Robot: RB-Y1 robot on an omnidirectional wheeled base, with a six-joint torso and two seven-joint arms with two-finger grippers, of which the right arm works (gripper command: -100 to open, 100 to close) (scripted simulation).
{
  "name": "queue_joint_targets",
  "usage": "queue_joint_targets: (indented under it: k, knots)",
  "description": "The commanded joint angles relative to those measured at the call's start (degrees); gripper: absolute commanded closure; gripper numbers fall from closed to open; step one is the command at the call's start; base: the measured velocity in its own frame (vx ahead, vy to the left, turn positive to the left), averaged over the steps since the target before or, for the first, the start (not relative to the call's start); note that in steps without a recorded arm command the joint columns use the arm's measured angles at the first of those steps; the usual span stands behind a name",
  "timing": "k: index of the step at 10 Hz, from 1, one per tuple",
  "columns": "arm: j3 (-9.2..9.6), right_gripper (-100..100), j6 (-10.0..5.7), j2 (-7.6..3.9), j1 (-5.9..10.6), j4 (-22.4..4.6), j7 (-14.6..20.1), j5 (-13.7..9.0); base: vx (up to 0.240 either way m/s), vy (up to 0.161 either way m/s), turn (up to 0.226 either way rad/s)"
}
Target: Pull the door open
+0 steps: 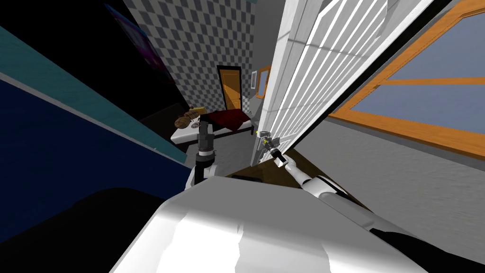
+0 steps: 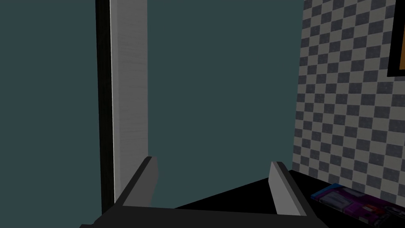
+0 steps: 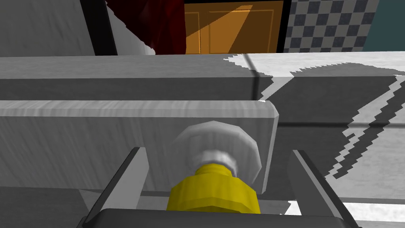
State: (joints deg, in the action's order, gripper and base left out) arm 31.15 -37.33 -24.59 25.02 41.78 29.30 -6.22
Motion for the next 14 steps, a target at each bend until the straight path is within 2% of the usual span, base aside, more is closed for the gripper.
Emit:
queue_joint_targets:
  k: [1,6,7,8,10,14]
  knots:
    - [0.01,100,0.24,-0.06,-0.10,0.3,0.0,0.0,0.000,0.000,0.000]
    - [0.01,100,0.24,-0.06,-0.10,0.3,0.0,0.0,-0.009,-0.007,0.003]
    - [1.84,100,-1.52,-1.72,-0.53,0.8,1.4,0.2,-0.066,-0.096,0.068]
    - [2.35,100,-2.07,-2.24,-0.63,1.0,1.8,0.2,-0.107,-0.146,0.076]
    - [4.73,100,-4.58,-4.61,-1.11,1.8,3.7,0.4,-0.159,-0.146,0.051]
    - [8.03,100,-8.07,-7.92,-1.77,3.0,6.4,0.6,-0.119,-0.145,0.025]
